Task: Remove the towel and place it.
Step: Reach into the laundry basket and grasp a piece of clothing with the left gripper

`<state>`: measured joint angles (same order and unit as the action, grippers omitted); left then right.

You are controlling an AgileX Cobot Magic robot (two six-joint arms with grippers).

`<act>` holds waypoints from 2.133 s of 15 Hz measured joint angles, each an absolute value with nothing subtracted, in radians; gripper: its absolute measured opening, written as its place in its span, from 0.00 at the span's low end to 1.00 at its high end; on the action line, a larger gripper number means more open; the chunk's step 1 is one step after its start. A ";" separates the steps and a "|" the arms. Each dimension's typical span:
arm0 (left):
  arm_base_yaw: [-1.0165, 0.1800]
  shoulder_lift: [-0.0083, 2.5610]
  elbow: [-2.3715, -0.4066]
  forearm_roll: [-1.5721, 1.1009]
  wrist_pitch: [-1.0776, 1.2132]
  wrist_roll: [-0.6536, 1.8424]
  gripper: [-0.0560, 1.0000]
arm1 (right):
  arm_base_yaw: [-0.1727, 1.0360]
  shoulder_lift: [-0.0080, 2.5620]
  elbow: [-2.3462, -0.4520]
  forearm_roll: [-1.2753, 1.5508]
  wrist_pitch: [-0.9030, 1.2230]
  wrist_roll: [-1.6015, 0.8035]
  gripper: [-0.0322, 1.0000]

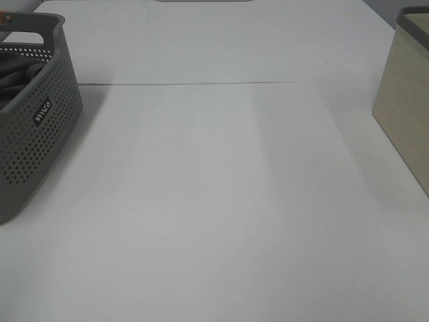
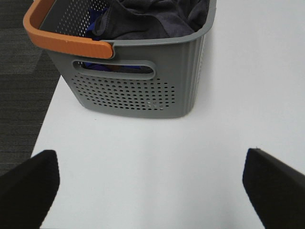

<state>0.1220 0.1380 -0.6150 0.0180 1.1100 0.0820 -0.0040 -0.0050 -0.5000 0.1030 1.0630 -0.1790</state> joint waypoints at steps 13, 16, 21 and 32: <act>0.120 1.445 -1.501 0.288 1.210 0.865 0.99 | -0.004 -0.005 -0.500 0.103 1.063 -0.179 0.74; 0.120 1.619 -1.605 0.322 1.180 0.948 0.99 | -0.004 -0.005 -0.500 0.103 1.063 -0.179 0.74; 0.120 1.911 -1.688 0.313 1.137 1.067 0.98 | -0.004 -0.005 -0.500 0.103 1.063 -0.179 0.74; 0.120 2.022 -1.691 0.272 1.103 1.116 0.59 | -0.004 -0.005 -0.500 0.103 1.063 -0.179 0.74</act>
